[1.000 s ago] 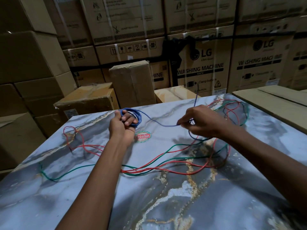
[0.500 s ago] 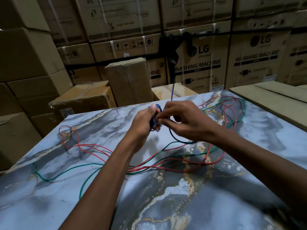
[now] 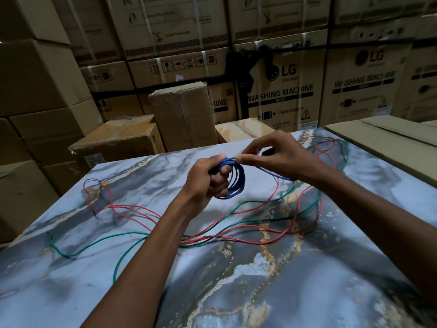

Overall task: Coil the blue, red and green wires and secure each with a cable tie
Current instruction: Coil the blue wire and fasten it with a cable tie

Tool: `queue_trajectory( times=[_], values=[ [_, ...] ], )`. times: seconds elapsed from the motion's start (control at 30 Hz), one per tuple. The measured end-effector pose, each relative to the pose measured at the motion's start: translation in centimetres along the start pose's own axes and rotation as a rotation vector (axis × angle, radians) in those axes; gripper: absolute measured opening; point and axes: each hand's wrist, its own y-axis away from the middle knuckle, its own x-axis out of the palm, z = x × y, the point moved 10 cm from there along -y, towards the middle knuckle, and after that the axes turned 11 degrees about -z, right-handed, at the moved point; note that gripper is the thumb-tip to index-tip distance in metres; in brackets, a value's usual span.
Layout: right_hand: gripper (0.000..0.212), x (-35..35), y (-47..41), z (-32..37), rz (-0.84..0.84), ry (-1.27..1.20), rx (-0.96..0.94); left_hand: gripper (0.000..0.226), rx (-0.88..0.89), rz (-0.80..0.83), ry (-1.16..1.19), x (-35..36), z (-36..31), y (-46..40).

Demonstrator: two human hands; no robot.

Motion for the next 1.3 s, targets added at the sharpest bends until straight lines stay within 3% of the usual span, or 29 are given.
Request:
queue_trajectory(
  times=[0.13,0.23,0.33,0.47,0.87,1.07,1.17,1.3],
  values=[
    [0.033,0.9,0.7,-0.1,0.161,-0.247,0.138,0.053,-0.091,-0.014,0.158,0.5,0.2,0.4],
    [0.031,2.5,1.2,0.2,0.278,-0.204,0.120,0.053,-0.138,-0.029,0.242,0.8,0.1,0.8],
    [0.035,3.2,1.4,-0.8,0.332,-0.267,0.232,0.049,-0.178,-0.054,0.327,0.8,0.3,0.8],
    [0.009,4.1,2.2,-1.2,0.429,-0.366,0.259,0.047,-0.207,-0.072,0.356,0.9,0.9,0.8],
    [0.003,4.5,1.8,-1.5,0.237,-0.580,0.247,0.054,-0.201,-0.191,0.316,0.1,0.9,0.5],
    [0.035,5.9,2.5,-2.8,0.364,-0.677,0.541,0.050,-0.142,-0.281,0.243,-1.5,1.0,-0.3],
    [0.056,5.2,2.9,-3.6,0.351,-0.820,0.648,0.048,-0.076,-0.309,0.179,-1.9,0.6,-0.4],
    [0.045,4.7,3.2,-4.7,0.309,-0.981,0.712,0.045,0.012,-0.394,0.059,-2.8,0.1,-0.3]
  ],
)
